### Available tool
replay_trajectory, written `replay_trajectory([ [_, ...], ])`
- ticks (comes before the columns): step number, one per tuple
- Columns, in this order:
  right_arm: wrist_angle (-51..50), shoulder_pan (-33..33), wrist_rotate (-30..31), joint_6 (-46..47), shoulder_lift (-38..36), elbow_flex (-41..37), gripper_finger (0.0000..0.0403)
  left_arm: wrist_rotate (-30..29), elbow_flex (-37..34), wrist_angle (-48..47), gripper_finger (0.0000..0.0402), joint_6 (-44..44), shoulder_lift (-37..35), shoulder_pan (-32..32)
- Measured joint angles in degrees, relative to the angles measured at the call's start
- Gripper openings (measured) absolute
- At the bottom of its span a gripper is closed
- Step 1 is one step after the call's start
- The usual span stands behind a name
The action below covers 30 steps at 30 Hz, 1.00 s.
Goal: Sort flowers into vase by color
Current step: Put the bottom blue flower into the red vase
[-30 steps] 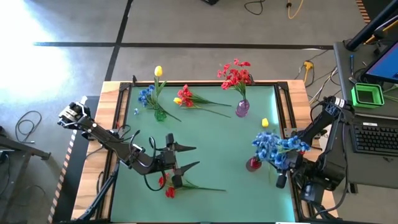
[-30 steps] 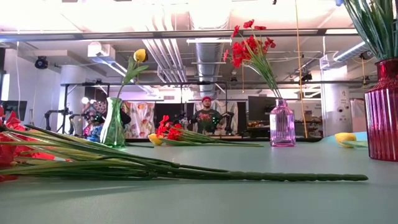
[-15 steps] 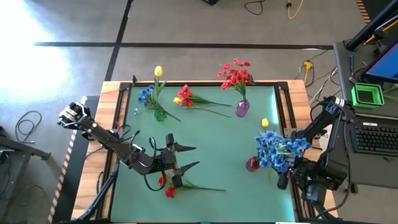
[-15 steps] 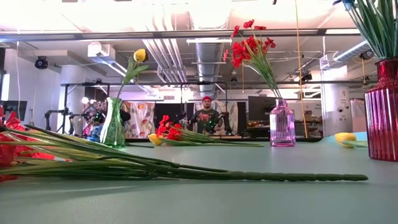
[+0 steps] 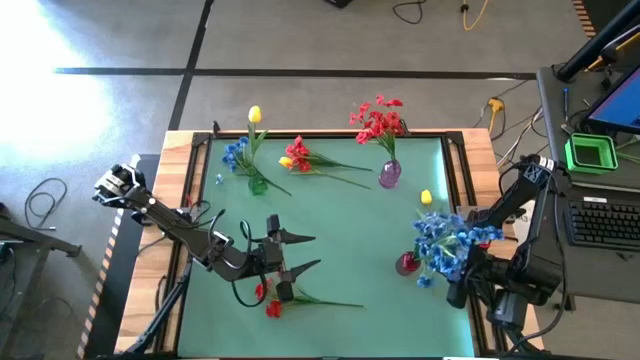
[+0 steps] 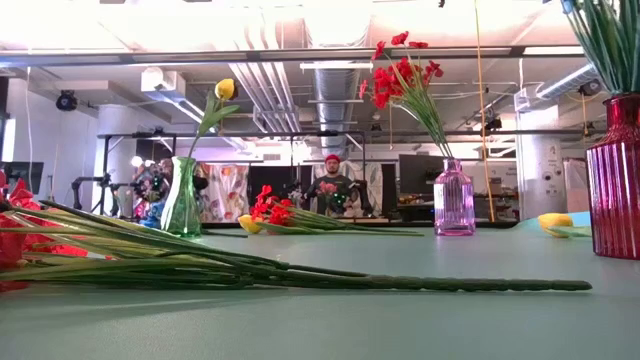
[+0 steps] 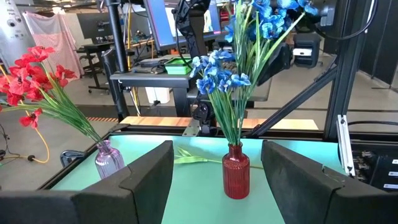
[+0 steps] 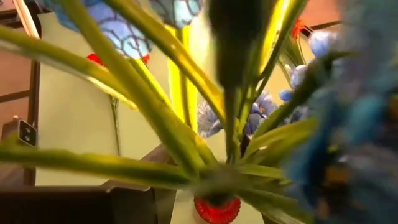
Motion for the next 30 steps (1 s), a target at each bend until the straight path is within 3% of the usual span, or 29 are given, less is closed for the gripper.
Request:
replay_trajectory([
  [6,-0.06,0.0,0.0,0.61,0.0,0.02,0.0125,0.0,0.0,0.02,0.023,0.0,0.0,0.0],
  [16,-0.47,-0.87,0.02,1.0,0.0,0.0,0.002,-0.01,-0.02,0.0,0.023,-0.01,0.0,-0.01],
  [30,-0.38,-3.52,-0.02,-1.38,0.02,-0.07,0.0018,0.0,-0.02,-0.11,0.023,-0.02,0.0,-0.01],
])
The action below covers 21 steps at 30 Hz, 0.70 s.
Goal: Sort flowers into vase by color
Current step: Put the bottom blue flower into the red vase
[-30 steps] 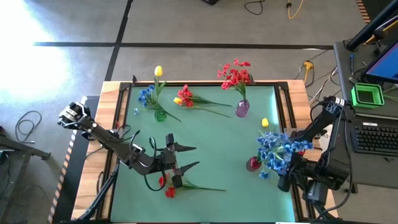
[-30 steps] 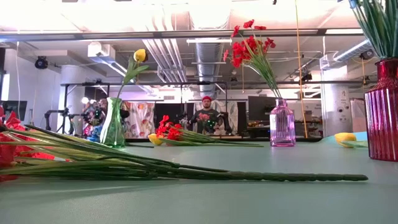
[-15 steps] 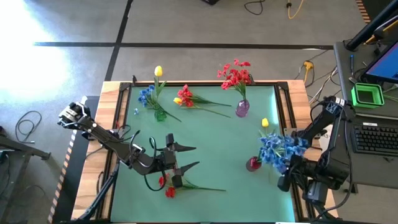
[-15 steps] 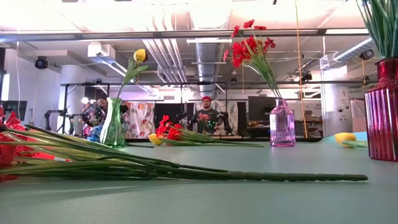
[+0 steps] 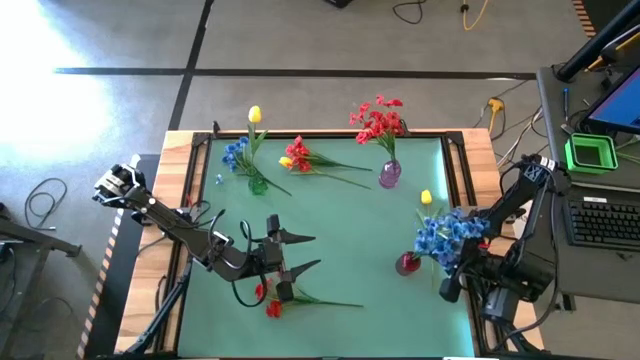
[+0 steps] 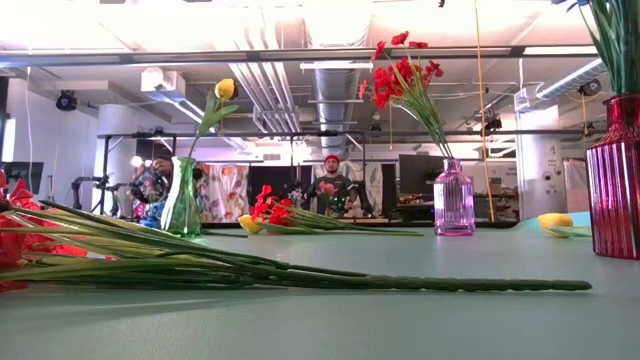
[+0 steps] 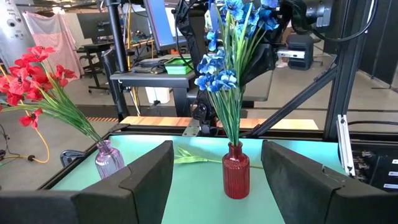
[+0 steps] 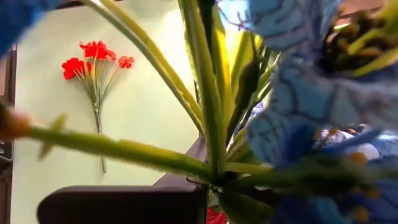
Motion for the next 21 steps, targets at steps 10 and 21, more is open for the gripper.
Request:
replay_trajectory([
  [10,0.11,0.0,0.02,-0.13,0.0,-0.84,0.0018,0.0,0.0,-0.19,0.023,-0.2,0.0,-0.01],
  [21,0.41,-0.49,0.57,1.55,0.02,-3.85,0.0018,0.0,0.0,-0.26,0.023,-0.54,0.0,0.01],
])
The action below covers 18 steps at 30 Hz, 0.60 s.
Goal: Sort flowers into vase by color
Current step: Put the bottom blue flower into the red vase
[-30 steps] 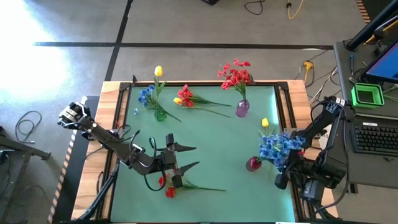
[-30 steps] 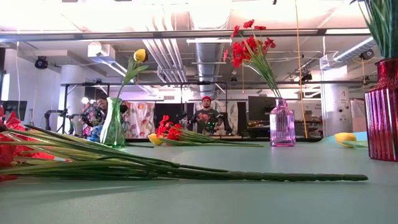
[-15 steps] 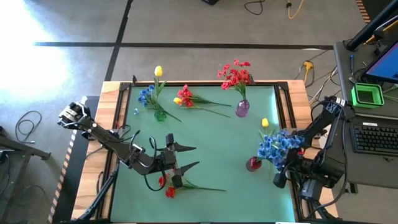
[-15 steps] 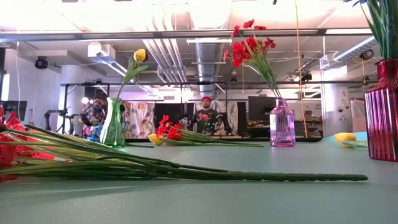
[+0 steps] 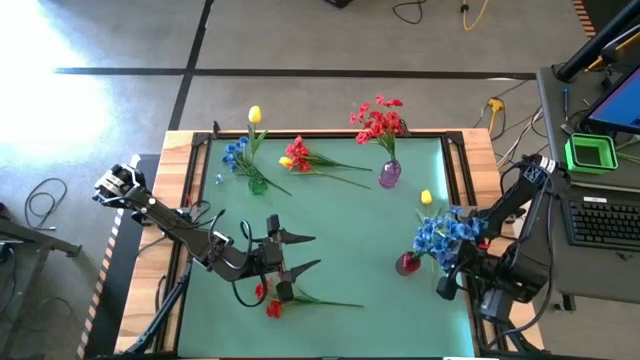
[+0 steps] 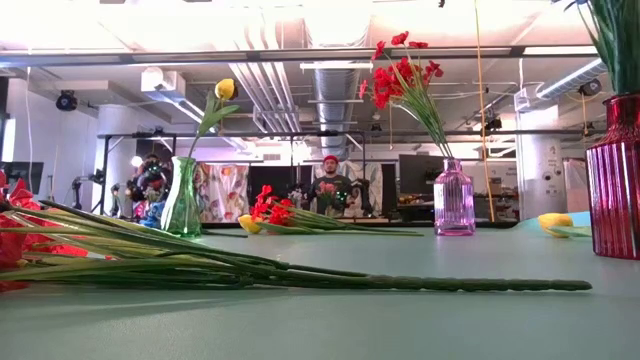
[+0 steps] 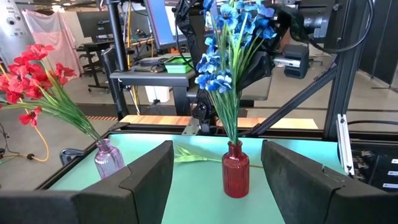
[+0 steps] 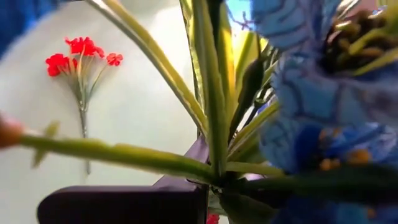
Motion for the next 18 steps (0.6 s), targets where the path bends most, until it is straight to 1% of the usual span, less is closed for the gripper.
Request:
replay_trajectory([
  [8,0.38,-0.14,-0.02,0.44,0.0,-0.79,0.0018,0.01,0.0,-0.62,0.023,-1.6,0.0,-0.02],
  [18,0.6,-0.14,-0.33,-0.19,0.0,-2.05,0.0018,0.02,0.0,-4.09,0.023,-4.97,0.0,-0.02],
])
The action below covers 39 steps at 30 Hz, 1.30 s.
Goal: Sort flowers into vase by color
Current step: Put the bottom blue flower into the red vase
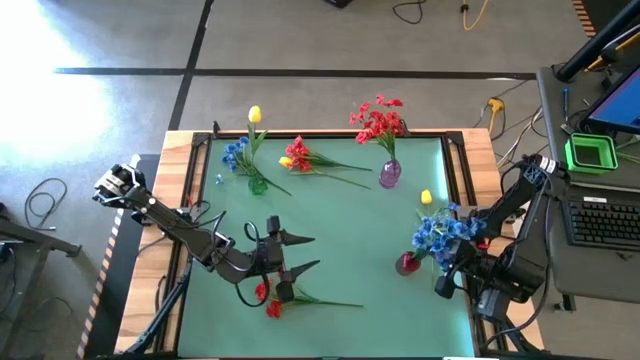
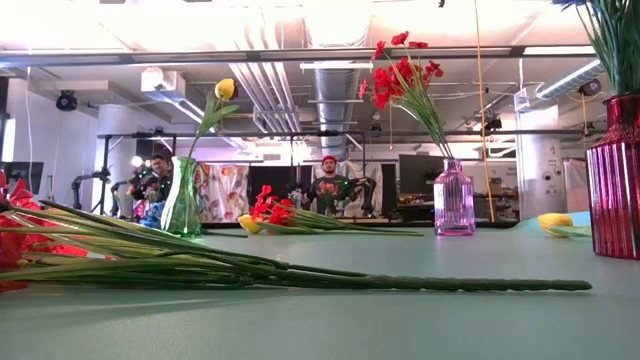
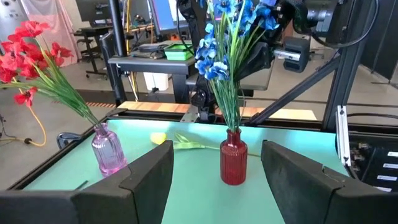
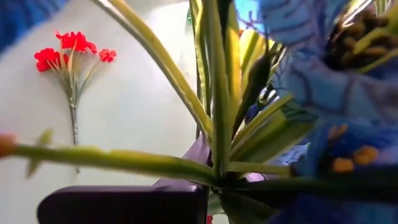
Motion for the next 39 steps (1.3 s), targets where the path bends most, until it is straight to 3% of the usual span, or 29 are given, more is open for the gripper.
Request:
replay_trajectory([
  [13,1.23,0.0,-0.42,6.84,0.0,-5.42,0.0018,0.01,0.0,-0.73,0.023,-0.72,0.0,-0.07],
  [29,8.87,0.02,-0.66,0.1,0.09,-7.29,0.0018,0.02,0.0,-1.19,0.023,-0.7,0.0,-0.07],
  [39,10.49,0.02,-0.68,-1.61,0.09,-7.29,0.0089,0.02,0.0,-1.17,0.023,-0.71,0.0,-0.07],
])
